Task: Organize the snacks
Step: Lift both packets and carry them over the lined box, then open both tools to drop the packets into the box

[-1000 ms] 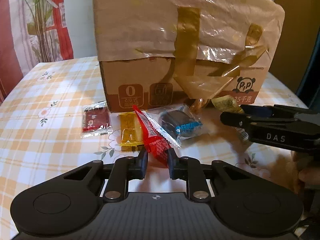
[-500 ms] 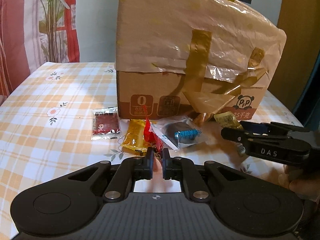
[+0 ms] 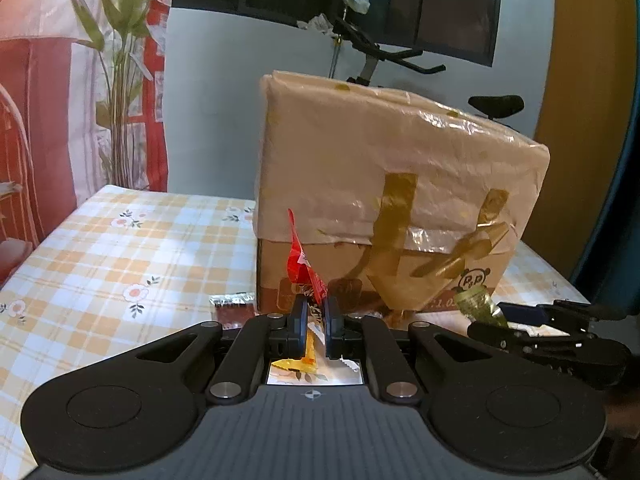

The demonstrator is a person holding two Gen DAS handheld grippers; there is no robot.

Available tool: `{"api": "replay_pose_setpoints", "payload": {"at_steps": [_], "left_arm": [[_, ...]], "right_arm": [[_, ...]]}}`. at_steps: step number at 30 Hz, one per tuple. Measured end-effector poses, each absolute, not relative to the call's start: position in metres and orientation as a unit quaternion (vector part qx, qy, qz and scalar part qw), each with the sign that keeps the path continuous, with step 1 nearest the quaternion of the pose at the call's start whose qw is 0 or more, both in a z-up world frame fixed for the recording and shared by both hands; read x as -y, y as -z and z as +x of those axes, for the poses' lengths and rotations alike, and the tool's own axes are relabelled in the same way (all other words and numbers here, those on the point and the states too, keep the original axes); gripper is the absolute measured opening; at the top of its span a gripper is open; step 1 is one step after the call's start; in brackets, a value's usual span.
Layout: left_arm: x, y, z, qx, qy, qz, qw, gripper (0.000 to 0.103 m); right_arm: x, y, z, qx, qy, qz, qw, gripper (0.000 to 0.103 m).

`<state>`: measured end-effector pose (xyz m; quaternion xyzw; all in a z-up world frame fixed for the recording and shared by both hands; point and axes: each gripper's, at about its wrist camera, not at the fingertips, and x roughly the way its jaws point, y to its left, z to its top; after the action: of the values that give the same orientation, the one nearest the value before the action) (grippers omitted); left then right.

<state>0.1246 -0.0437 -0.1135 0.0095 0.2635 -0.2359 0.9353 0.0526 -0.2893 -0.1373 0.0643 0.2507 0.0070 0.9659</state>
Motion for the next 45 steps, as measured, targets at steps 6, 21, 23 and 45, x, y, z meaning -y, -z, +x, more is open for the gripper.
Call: {"api": "replay_pose_setpoints", "payload": {"at_steps": [6,21,23,45], "left_arm": [[0.032,0.105,0.125,-0.254,0.220,-0.001,0.942,0.009],[0.029,0.031,0.130,-0.131,0.235,-0.014,0.963,0.009],[0.035,0.015,0.137,-0.110,0.243,-0.018,0.964,0.009],[0.156,0.012,0.263,-0.148,0.293,-0.001,0.945,0.046]], "right_arm": [[0.268,0.127,0.055,-0.255,-0.072,0.052,0.963,0.055],[0.248,0.038,0.060,-0.131,-0.126,0.022,0.983,0.055],[0.253,0.023,0.070,-0.118,-0.115,0.020,0.986,0.055],[0.306,0.019,0.170,-0.140,0.031,-0.004,0.990,0.062]]}}
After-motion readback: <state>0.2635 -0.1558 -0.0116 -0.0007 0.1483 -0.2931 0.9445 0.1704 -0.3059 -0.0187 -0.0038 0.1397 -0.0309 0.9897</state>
